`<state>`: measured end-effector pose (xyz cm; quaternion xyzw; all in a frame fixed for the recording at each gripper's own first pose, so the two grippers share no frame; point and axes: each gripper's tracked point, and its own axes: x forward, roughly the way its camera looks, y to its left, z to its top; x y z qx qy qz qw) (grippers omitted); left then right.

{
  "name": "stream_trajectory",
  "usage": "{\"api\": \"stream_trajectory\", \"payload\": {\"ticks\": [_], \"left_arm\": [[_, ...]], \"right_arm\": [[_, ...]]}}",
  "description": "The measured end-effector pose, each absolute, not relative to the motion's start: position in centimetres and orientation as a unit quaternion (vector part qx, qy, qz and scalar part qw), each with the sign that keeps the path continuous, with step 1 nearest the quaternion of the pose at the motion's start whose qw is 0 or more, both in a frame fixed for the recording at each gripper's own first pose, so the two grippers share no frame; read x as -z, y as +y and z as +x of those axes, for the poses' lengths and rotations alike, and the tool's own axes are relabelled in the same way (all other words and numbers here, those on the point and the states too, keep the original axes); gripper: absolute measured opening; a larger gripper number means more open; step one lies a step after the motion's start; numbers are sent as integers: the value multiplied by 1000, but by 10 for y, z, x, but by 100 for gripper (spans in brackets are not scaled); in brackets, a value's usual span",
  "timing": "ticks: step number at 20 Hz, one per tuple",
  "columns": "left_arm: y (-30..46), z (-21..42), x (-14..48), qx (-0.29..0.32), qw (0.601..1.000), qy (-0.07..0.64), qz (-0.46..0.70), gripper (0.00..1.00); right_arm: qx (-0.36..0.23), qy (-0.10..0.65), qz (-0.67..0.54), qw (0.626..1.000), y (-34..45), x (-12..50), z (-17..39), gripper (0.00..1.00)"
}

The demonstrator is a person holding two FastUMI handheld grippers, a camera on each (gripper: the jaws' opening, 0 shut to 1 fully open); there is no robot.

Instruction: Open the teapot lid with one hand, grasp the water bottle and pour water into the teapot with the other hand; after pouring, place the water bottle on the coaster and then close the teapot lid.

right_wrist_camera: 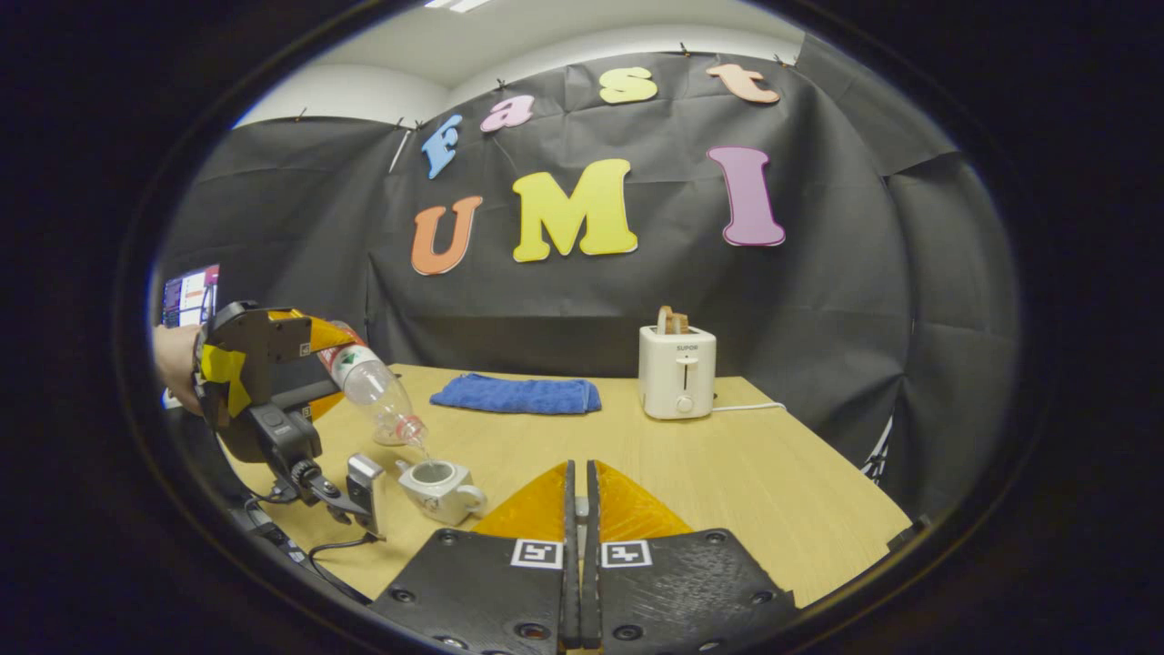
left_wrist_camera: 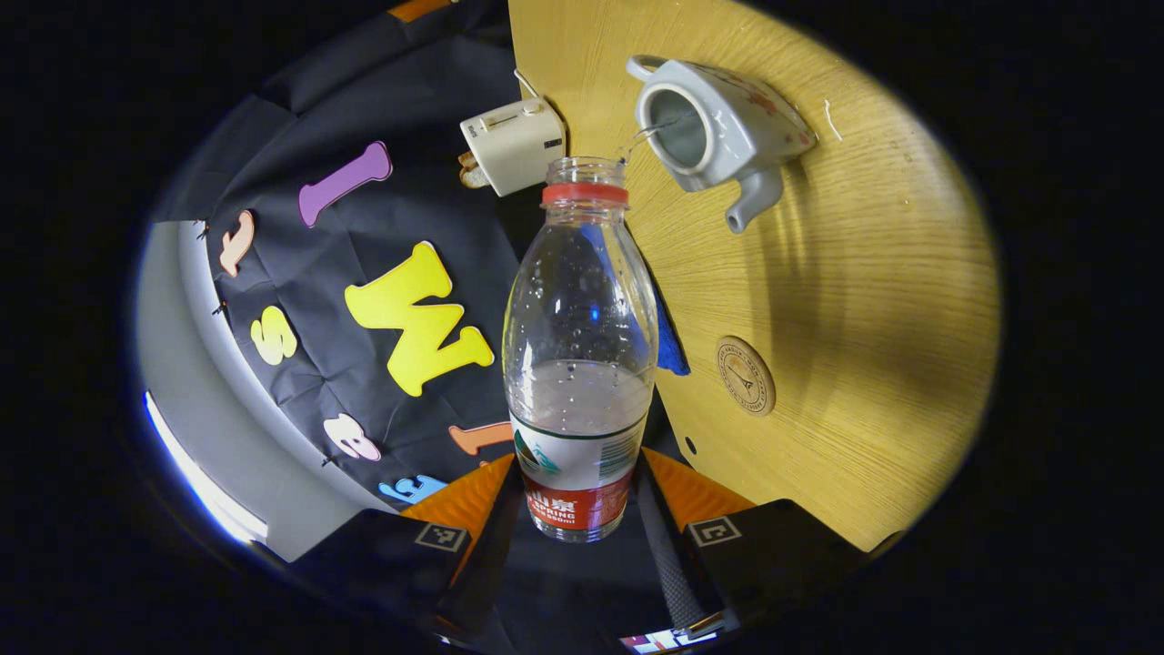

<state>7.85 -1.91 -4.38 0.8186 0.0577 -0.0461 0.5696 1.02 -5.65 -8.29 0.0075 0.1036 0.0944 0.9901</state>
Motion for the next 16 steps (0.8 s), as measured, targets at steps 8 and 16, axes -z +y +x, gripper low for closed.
{"api": "stream_trajectory", "payload": {"ticks": [8, 16], "left_arm": [[-19, 76, 39, 44, 550, 58, 832, 73], [-22, 73, 36, 41, 530, 59, 845, 73]], "right_arm": [[-94, 103, 11, 990, -59, 84, 8, 1], [-95, 102, 18, 990, -62, 85, 5, 1]]}}
